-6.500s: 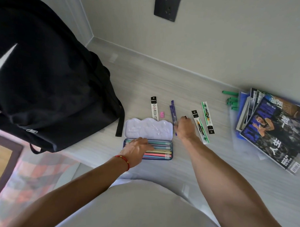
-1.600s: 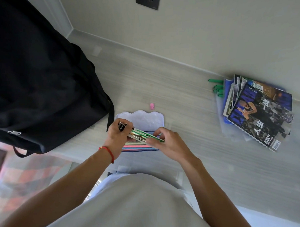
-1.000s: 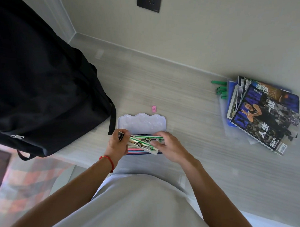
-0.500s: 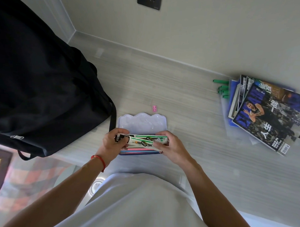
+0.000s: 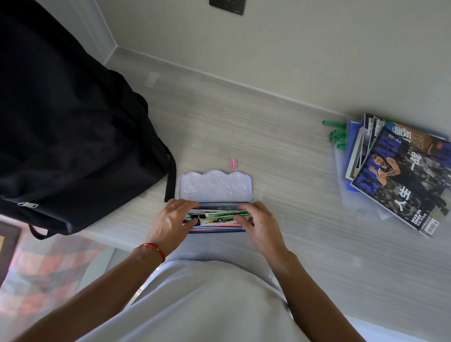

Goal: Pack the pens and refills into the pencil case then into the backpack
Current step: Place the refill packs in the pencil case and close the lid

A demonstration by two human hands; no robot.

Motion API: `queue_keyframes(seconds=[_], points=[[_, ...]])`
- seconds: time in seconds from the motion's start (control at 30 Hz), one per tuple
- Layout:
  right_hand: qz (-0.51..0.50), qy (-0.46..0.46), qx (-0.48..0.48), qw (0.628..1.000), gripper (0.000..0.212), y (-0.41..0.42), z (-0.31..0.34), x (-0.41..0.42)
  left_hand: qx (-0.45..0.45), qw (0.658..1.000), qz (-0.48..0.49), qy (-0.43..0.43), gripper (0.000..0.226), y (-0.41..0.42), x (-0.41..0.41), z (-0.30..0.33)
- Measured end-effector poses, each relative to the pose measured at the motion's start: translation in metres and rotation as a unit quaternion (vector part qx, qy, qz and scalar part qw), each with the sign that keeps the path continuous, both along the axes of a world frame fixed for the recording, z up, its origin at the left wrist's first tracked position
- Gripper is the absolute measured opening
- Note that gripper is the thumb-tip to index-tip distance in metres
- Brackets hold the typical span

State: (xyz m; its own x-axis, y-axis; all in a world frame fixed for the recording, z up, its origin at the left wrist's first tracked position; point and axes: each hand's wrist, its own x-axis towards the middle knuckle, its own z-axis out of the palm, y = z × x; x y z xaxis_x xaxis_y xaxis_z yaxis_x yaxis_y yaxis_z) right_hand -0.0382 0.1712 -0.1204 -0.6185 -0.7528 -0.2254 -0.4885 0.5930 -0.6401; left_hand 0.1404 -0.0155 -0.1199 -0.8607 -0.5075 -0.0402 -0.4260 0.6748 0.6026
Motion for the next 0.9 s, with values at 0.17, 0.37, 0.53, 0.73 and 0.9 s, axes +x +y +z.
queue_keyframes(seconds=[0.17, 0.37, 0.53, 0.73, 0.9], points=[[-0.006, -0.004, -0.005, 1.0, 0.042, 0.003, 0.001, -0.003, -0.007, 1.0, 0.019, -0.002, 0.045, -0.006, 0.01, -0.003], [-0.003, 0.006, -0.01, 1.0, 0.04, 0.01, -0.004, 0.0, -0.02, 0.999, -0.014, -0.024, 0.054, -0.001, 0.015, -0.001], [-0.004, -0.006, -0.018, 1.0, 0.036, 0.009, -0.005, 0.002, -0.014, 1.0, -0.015, -0.023, 0.048, -0.002, 0.01, -0.002], [-0.13, -0.029, -0.089, 0.987, 0.029, 0.01, -0.003, -0.006, -0.005, 1.0, -0.015, -0.023, 0.047, -0.003, 0.009, -0.001], [-0.134, 0.023, -0.053, 0.989, 0.021, -0.013, -0.003, -0.036, 0.002, 1.0, 0.002, 0.002, 0.037, -0.004, 0.006, 0.001]])
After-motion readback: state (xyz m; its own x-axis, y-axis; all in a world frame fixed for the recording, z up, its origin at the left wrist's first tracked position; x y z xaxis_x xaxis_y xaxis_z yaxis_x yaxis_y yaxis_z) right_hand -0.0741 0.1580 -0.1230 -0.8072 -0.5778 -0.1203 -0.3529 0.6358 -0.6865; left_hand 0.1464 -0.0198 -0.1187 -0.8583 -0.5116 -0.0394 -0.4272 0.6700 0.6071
